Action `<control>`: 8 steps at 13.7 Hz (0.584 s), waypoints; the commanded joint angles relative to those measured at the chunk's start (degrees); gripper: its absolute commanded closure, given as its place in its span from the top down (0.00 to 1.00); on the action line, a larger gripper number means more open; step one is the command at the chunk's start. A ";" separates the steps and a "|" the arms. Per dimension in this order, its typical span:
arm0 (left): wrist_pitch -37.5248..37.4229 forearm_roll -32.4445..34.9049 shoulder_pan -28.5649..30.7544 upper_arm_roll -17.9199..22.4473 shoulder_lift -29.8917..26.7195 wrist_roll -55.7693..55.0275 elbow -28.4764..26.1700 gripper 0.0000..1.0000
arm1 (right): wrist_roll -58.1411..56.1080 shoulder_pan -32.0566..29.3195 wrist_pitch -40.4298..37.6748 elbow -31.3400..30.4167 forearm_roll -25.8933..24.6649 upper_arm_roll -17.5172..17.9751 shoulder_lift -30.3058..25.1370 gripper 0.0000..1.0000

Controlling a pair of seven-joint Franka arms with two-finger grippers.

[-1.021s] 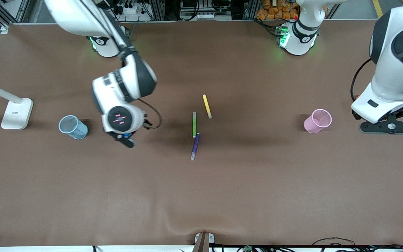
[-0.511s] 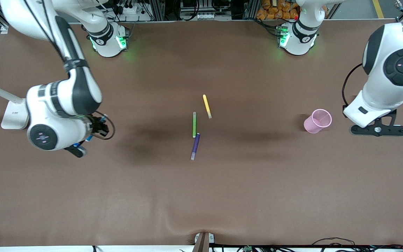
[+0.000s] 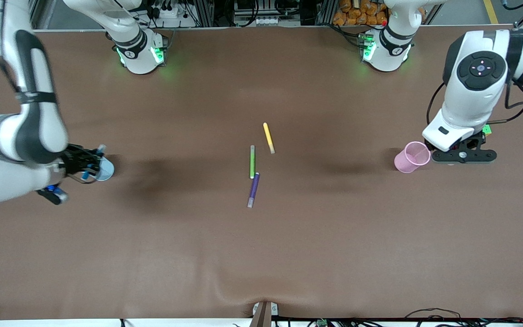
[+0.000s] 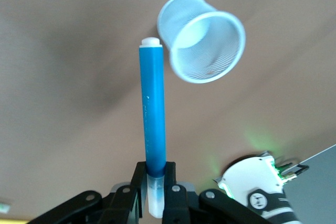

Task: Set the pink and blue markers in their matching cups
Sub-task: 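Carry the pink marker toward the pink cup while the right gripper carries blue marker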

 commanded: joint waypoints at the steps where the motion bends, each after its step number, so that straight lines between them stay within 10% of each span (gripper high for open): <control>1: 6.59 -0.70 1.10 -0.56 -3.67 -7.61 -6.73 0.00 | -3.20 -3.55 -1.13 -0.09 1.91 1.26 -0.04 0.00; 8: 14.33 7.19 1.19 -0.64 -3.67 -21.51 -12.18 0.00 | -10.15 -10.68 -3.51 -2.46 9.55 1.34 5.05 0.00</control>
